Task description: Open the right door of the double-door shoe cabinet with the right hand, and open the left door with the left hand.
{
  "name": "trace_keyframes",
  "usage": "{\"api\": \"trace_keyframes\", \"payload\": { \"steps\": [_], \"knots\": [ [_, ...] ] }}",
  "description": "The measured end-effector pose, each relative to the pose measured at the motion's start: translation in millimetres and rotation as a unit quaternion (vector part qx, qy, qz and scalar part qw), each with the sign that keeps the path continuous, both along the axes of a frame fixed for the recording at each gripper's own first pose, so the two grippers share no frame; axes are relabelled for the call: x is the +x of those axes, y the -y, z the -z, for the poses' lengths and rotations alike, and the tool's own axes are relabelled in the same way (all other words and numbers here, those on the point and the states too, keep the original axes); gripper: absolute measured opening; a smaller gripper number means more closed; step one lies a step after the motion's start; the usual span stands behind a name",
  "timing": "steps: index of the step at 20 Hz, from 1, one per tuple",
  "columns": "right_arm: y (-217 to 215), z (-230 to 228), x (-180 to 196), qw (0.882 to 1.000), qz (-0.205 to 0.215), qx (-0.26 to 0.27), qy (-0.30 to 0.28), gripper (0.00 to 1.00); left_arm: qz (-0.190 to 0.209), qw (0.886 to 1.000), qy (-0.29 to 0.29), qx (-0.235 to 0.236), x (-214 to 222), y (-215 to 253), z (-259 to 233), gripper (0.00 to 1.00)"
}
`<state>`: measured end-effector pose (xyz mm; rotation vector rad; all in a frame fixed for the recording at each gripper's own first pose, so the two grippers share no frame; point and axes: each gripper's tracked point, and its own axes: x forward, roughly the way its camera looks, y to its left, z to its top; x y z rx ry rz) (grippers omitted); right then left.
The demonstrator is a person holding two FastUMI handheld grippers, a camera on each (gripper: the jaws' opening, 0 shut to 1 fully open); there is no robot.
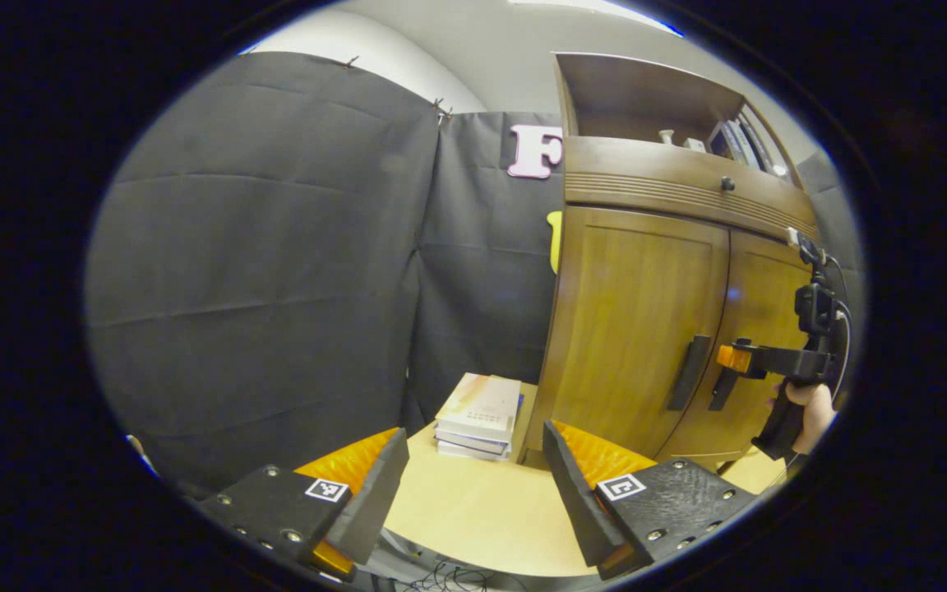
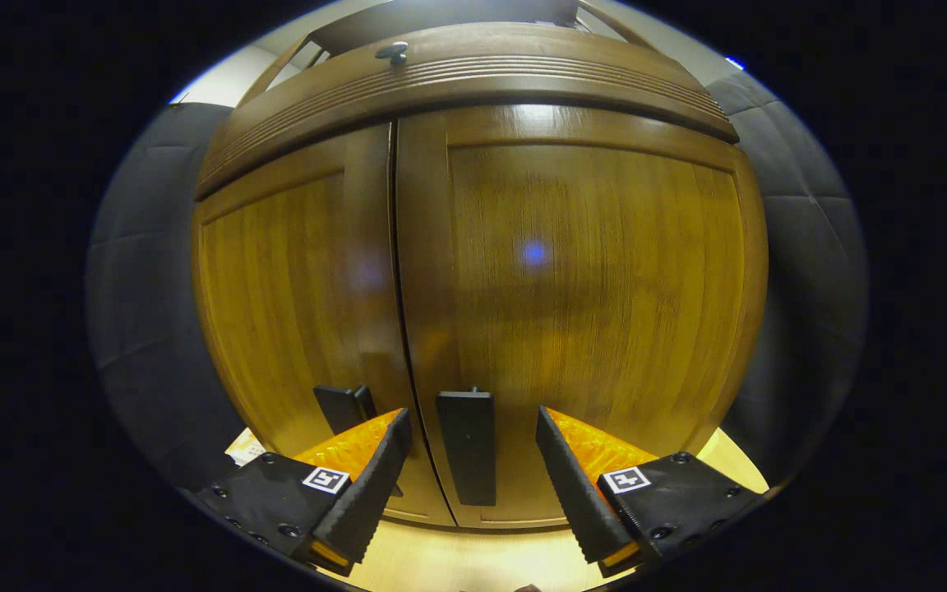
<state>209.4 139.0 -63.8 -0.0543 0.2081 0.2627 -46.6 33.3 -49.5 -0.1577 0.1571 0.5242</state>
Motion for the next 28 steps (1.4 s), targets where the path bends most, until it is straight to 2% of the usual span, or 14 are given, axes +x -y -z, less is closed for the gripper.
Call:
{"api": "trace_keyframes", "payload": {
  "steps": [3, 4, 8, 11, 14, 15, 16, 17, 22, 28],
  "knots": [
    [-5, 5, 2, 1.000, -0.004, -0.004, -0.004, 0.95, -0.008, 1.000, -0.003, 0.004, 3, -1, -3, 0.94],
    [-6, 6, 2, 1.000, -0.007, -0.007, -0.005, 0.93, -0.009, 1.000, -0.004, 0.004, 2, 1, -3, 0.94],
    [-13, 8, 6, 1.000, -0.014, -0.006, -0.001, 0.60, -0.011, 1.000, -0.014, 0.014, 6, 6, 1, 0.94],
    [-8, 7, 9, 1.000, -0.002, -0.011, 0.010, 0.36, -0.008, 1.000, -0.017, 0.020, 10, 9, 3, 0.94],
    [-9, 9, 8, 1.000, -0.003, -0.006, 0.000, 0.38, 0.002, 1.000, -0.015, 0.021, 6, 8, 3, 0.94],
    [-10, 9, 7, 1.000, -0.006, -0.002, -0.002, 0.30, 0.004, 1.000, -0.015, 0.022, 6, 9, 2, 0.94],
    [-9, 8, 7, 1.000, -0.007, -0.002, -0.003, 0.31, 0.008, 1.000, -0.015, 0.024, 7, 10, 3, 0.94],
    [-10, 9, 8, 1.000, -0.011, -0.004, -0.002, 0.23, 0.011, 1.000, -0.014, 0.025, 7, 10, 2, 0.94],
    [-8, 8, 3, 1.000, -0.023, -0.008, -0.007, 0.24, 0.035, 0.999, -0.013, 0.023, 10, 17, 2, 0.94],
    [1, 9, -24, 0.999, -0.030, -0.008, -0.005, 0.23, 0.079, 0.997, -0.010, 0.020, 15, 25, 5, 0.94]
  ]
}}
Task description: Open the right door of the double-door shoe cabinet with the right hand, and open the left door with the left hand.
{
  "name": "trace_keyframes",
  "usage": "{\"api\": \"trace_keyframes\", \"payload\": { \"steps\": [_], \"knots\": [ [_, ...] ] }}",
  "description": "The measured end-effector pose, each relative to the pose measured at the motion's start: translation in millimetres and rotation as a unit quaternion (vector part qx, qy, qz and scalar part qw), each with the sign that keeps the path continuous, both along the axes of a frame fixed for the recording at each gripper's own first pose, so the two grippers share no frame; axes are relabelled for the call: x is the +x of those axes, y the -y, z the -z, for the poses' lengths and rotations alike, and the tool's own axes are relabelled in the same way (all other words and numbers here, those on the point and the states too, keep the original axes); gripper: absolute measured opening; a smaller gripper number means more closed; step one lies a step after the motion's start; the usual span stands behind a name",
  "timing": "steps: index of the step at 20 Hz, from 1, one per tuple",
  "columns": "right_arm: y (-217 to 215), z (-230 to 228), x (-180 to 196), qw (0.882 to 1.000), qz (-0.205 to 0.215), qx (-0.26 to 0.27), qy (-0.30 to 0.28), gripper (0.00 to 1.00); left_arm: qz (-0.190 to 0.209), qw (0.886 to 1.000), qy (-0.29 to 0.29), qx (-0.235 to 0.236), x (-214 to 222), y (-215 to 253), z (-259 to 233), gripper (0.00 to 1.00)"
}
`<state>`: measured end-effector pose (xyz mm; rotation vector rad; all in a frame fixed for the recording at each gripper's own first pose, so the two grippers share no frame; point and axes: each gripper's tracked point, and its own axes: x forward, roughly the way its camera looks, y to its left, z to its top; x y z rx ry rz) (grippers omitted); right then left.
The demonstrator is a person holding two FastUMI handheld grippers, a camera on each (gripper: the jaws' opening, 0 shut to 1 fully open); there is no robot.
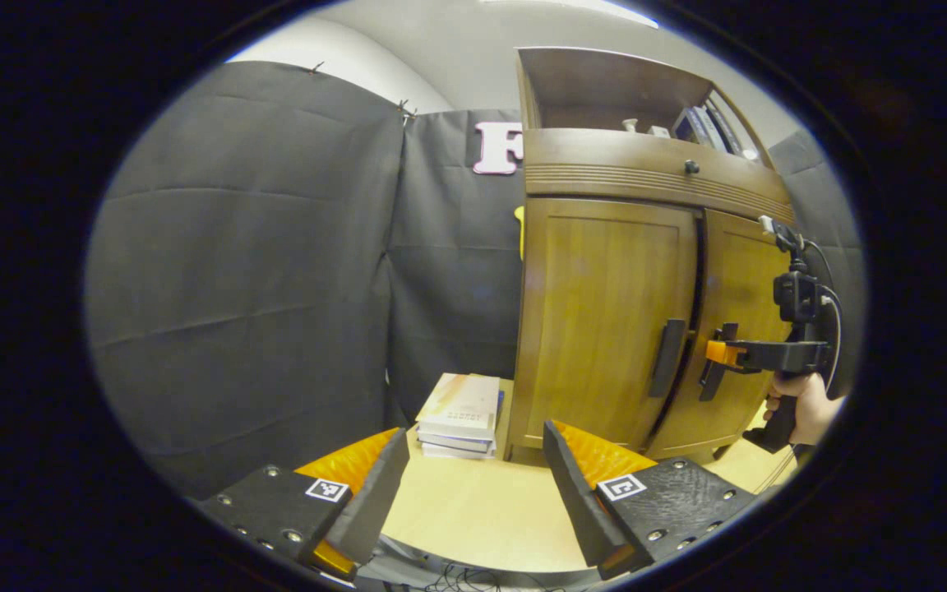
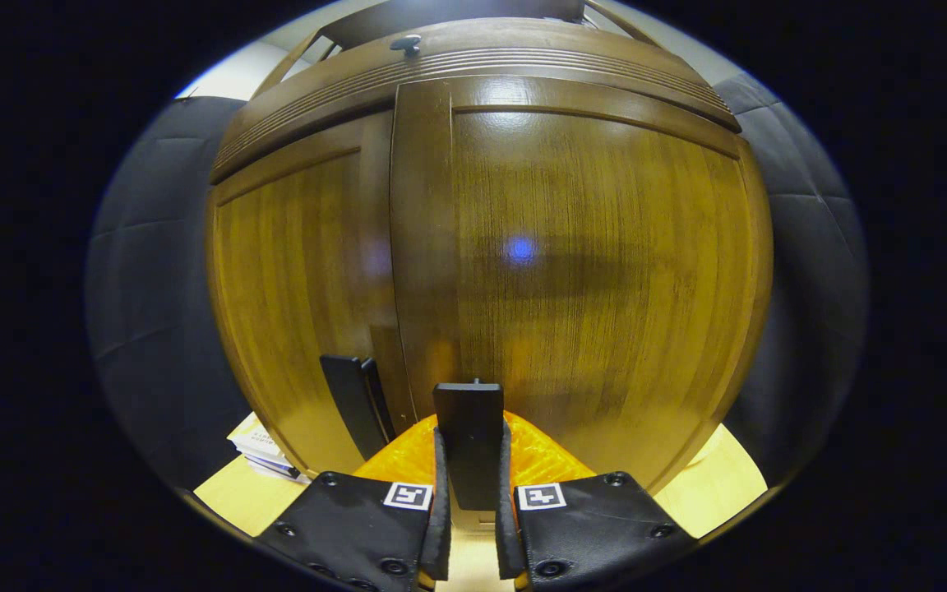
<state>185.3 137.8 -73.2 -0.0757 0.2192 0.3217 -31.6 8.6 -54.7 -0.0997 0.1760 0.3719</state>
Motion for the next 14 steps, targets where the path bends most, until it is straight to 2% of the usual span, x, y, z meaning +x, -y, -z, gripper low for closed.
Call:
{"api": "trace_keyframes", "payload": {
  "steps": [4, 7, 10, 12, 14],
  "knots": [
    [14, 1, -25, 1.000, -0.004, -0.008, 0.007, 0.23, 0.048, 0.999, 0.007, -0.001, 5, 9, 1, 0.94],
    [26, 0, -42, 1.000, -0.002, -0.005, 0.006, 0.23, 0.086, 0.996, 0.020, 0.029, 6, 7, -5, 0.94],
    [40, 0, -58, 0.999, 0.008, -0.033, 0.012, 0.22, 0.128, 0.990, 0.031, 0.050, 6, 12, -8, 0.94],
    [47, -1, -67, 1.000, 0.019, -0.021, 0.003, 0.25, 0.154, 0.986, 0.040, 0.045, 1, 20, -6, 0.93],
    [57, -1, -75, 0.999, 0.028, -0.020, 0.002, 0.23, 0.177, 0.983, 0.046, 0.030, 1, 26, -2, 0.94]
  ]
}}
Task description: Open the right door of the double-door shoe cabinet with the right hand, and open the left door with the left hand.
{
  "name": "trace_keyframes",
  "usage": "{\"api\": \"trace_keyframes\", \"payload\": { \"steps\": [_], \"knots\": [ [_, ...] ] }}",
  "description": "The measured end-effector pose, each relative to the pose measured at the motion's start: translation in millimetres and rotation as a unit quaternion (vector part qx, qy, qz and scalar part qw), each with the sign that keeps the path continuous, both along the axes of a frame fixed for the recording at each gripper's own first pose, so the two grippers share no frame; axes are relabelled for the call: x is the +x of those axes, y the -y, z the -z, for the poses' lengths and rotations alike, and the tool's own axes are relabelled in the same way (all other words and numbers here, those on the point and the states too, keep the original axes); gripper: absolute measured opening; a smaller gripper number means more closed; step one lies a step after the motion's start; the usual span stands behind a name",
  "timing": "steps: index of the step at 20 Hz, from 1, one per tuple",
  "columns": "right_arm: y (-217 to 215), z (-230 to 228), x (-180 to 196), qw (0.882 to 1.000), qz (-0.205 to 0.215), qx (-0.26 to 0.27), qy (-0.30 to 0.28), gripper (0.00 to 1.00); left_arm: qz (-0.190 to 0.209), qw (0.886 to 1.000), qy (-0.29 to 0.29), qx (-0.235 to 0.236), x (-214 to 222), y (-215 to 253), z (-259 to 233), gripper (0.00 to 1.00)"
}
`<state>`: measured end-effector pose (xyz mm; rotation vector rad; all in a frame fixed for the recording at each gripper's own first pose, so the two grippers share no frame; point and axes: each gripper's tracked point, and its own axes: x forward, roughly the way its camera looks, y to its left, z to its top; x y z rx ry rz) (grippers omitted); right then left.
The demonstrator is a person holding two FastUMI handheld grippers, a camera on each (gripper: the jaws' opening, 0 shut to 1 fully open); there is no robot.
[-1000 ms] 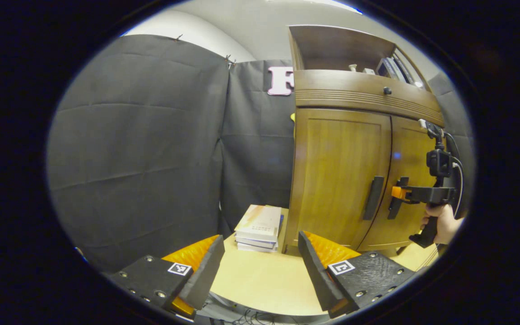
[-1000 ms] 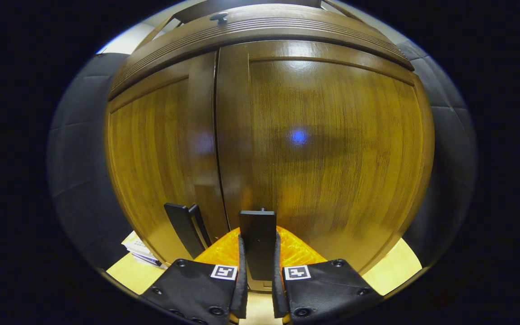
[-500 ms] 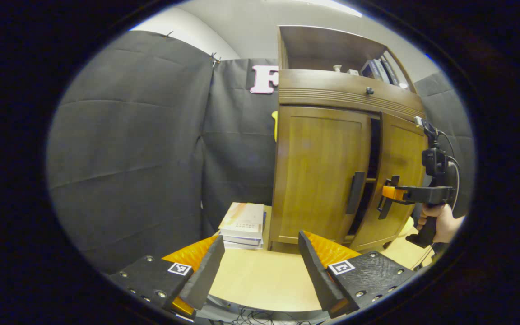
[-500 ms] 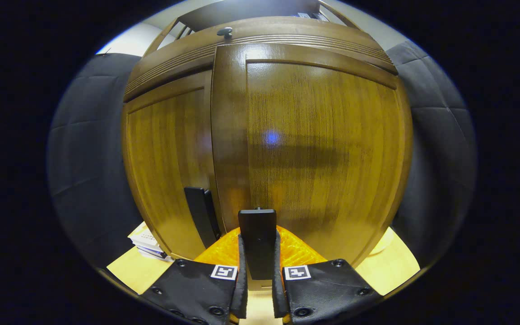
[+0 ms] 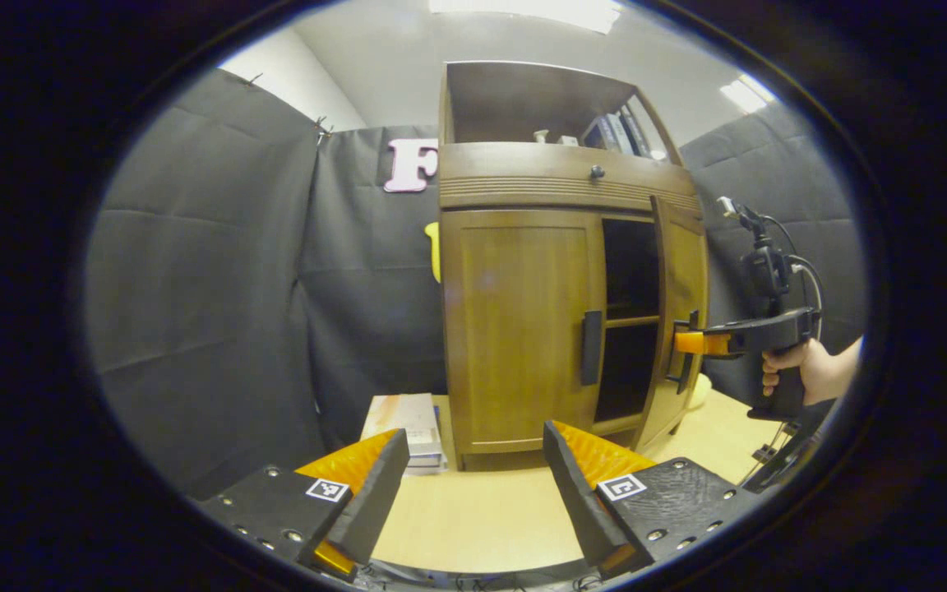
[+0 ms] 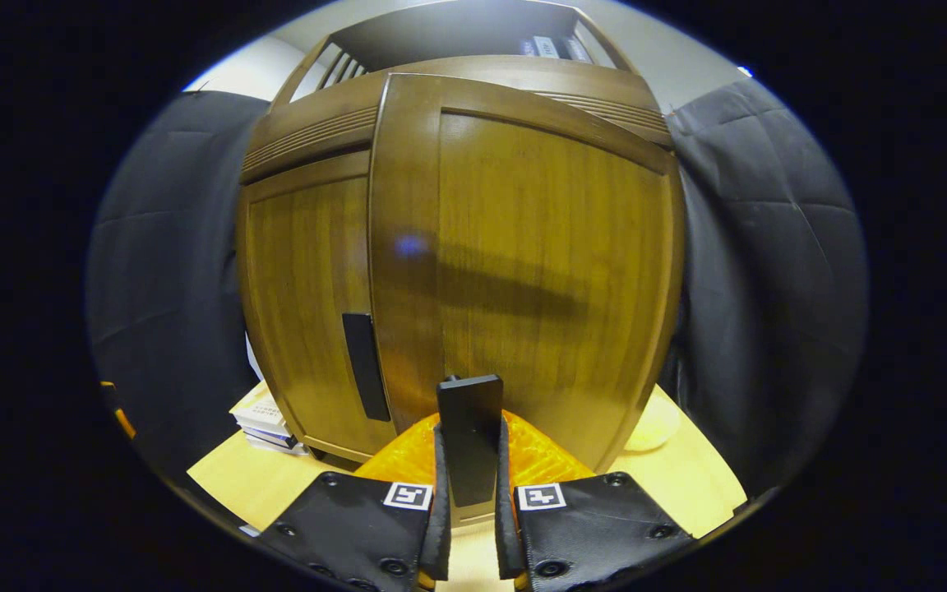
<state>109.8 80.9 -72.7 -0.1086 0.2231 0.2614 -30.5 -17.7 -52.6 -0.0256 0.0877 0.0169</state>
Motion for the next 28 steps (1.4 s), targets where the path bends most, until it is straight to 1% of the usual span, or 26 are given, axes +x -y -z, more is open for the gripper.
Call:
{"api": "trace_keyframes", "payload": {
  "steps": [3, 5, 7, 10, 13, 14, 16, 17, 18, 22, 26, 28],
  "knots": [
    [11, -1, -11, 1.000, 0.003, 0.011, -0.004, 0.24, 0.020, 0.999, -0.005, -0.024, 3, 9, 9, 0.94],
    [22, -3, -20, 1.000, 0.006, 0.011, -0.008, 0.23, 0.027, 0.999, -0.014, -0.038, 5, 14, 15, 0.94],
    [30, -4, -26, 1.000, 0.008, 0.011, -0.001, 0.23, 0.026, 0.998, -0.023, -0.050, 8, 14, 20, 0.94],
    [43, -4, -35, 1.000, 0.005, 0.029, -0.006, 0.23, 0.022, 0.998, -0.027, -0.056, 4, 17, 19, 0.94],
    [53, -5, -40, 0.999, -0.013, 0.030, -0.009, 0.24, 0.002, 0.997, -0.042, -0.061, 7, 15, 21, 0.94],
    [58, -4, -42, 0.999, -0.020, 0.027, -0.011, 0.23, -0.008, 0.997, -0.044, -0.063, 7, 13, 19, 0.94],
    [67, -5, -47, 0.999, -0.032, 0.027, -0.012, 0.25, -0.025, 0.996, -0.040, -0.072, 10, 12, 13, 0.94],
    [72, -5, -49, 0.999, -0.038, 0.028, -0.012, 0.22, -0.033, 0.996, -0.039, -0.076, 11, 11, 10, 0.94],
    [77, -6, -50, 0.999, -0.044, 0.027, -0.011, 0.23, -0.041, 0.995, -0.038, -0.080, 12, 9, 9, 0.94],
    [103, -8, -57, 0.997, -0.067, 0.019, -0.012, 0.23, -0.069, 0.994, -0.039, -0.070, 13, 4, 11, 0.94],
    [133, -12, -60, 0.996, -0.084, 0.025, -0.018, 0.22, -0.081, 0.994, -0.038, -0.067, 5, 19, 10, 0.94],
    [151, -14, -59, 0.996, -0.089, 0.006, -0.008, 0.23, -0.087, 0.994, -0.040, -0.061, 0, 33, 7, 0.94]
  ]
}}
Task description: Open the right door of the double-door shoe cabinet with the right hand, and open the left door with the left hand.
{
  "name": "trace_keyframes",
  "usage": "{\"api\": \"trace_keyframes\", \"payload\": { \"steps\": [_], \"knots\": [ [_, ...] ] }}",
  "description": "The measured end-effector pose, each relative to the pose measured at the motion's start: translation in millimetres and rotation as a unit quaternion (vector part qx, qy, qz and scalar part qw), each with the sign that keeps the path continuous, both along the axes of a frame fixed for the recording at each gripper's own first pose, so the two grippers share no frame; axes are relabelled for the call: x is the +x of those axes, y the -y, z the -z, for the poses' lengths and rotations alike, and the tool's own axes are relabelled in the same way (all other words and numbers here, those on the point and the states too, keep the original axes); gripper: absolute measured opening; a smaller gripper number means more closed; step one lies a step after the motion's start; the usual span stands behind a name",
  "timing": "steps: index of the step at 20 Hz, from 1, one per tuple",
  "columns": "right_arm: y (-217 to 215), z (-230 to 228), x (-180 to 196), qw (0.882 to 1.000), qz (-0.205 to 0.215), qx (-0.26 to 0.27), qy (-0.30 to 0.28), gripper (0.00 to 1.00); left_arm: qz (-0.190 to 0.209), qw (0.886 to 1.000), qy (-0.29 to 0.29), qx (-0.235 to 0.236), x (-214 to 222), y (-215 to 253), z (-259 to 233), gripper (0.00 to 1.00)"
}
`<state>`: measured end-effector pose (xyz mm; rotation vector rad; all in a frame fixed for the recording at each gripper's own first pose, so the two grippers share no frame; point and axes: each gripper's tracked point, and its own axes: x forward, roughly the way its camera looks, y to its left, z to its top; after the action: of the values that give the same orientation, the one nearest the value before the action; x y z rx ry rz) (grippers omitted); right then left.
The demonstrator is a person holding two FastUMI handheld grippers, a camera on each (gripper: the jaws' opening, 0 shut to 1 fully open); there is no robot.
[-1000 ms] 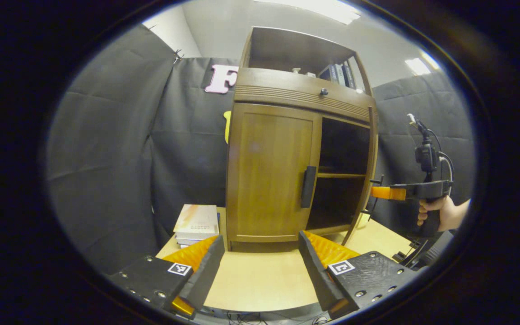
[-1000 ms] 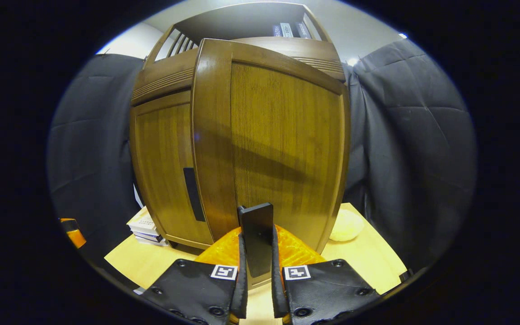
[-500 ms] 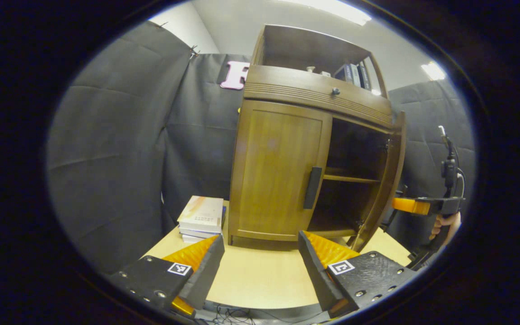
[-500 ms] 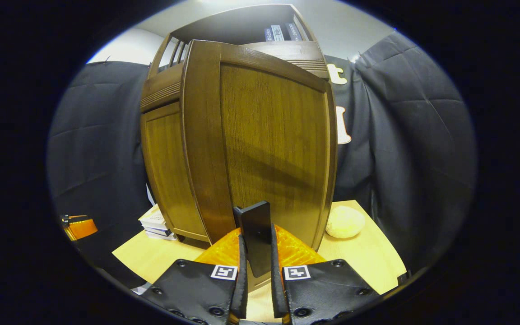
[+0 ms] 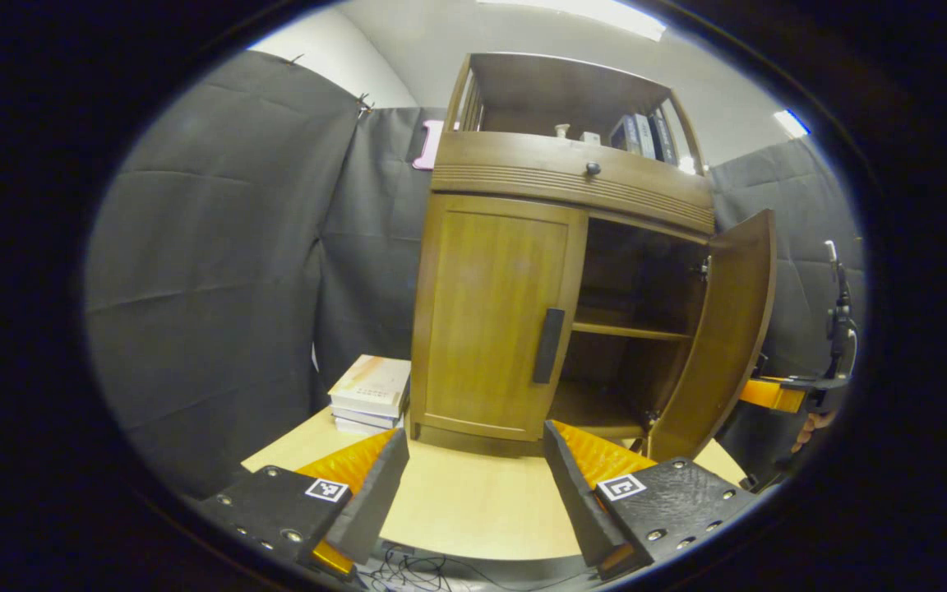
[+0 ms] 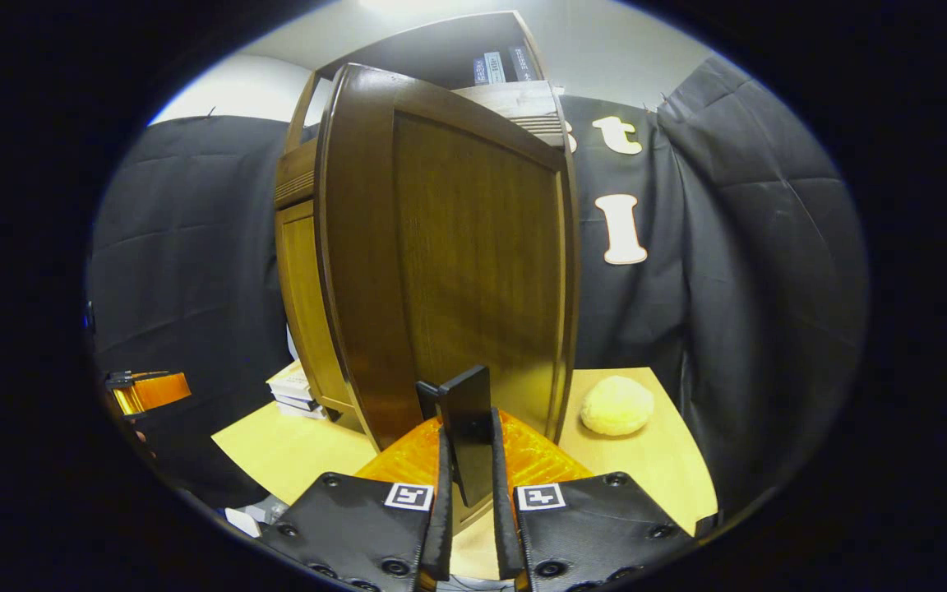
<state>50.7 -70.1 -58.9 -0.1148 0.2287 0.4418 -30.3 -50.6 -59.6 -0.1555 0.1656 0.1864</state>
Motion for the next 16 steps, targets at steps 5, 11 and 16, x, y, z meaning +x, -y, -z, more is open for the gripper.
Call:
{"api": "trace_keyframes", "payload": {
  "steps": [5, 11, 16],
  "knots": [
    [50, -4, 6, 1.000, -0.013, 0.007, 0.003, 0.23, -0.020, 1.000, -0.002, 0.011, -9, 20, 2, 0.94],
    [98, -10, 21, 1.000, -0.006, 0.012, 0.013, 0.04, -0.034, 0.999, 0.002, 0.016, -16, 37, -2, 0.94],
    [93, -11, 27, 1.000, -0.009, 0.027, 0.012, 0.16, -0.037, 0.999, 0.001, 0.025, -18, 43, -6, 0.94]
  ]
}}
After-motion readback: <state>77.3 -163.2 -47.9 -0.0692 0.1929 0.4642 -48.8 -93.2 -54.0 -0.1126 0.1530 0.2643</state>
